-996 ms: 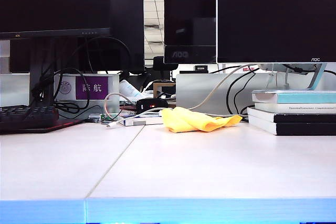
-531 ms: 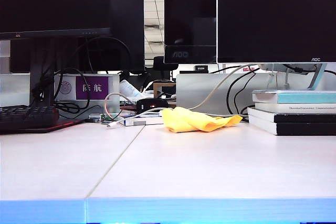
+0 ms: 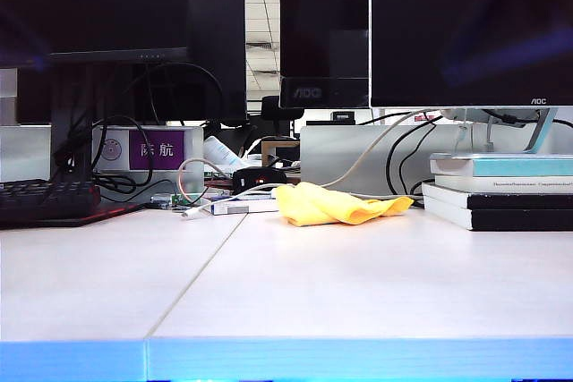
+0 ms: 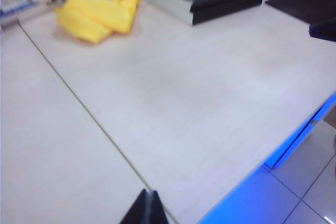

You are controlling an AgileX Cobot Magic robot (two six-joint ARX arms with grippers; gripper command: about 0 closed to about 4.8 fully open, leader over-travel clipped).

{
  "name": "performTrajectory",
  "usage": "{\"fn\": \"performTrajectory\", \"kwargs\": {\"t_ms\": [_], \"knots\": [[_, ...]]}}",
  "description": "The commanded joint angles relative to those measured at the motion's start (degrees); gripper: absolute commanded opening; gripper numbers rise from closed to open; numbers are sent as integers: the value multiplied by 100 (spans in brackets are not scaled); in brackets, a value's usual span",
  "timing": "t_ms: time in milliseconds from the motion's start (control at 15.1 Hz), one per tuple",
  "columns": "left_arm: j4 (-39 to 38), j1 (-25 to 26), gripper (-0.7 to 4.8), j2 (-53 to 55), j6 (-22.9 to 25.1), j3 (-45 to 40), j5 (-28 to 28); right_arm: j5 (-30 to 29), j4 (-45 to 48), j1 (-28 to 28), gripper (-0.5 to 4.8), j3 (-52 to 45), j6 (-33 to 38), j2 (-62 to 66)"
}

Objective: Wipe the table from back to front using the rag.

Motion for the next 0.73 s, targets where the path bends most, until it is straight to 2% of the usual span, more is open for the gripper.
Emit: {"fn": "performTrajectory", "kwargs": {"t_ms": [66, 332, 465, 531, 730], "knots": [[1893, -4, -6, -2, -15, -1174, -225, 236, -280, -2, 4, -411, 22, 2], [2072, 85, -6, -308, 9, -1314, -376, 236, -280, -2, 4, -411, 22, 2], [1294, 1193, -6, -1235, 11, -1316, -396, 236, -280, -2, 4, -411, 22, 2], [680, 2199, -6, -1923, 7, -1580, -330, 238, -284, -4, 4, -411, 22, 7], [442, 2251, -6, -1923, 31, -1711, -404, 238, -304, -4, 4, -415, 22, 9]]}}
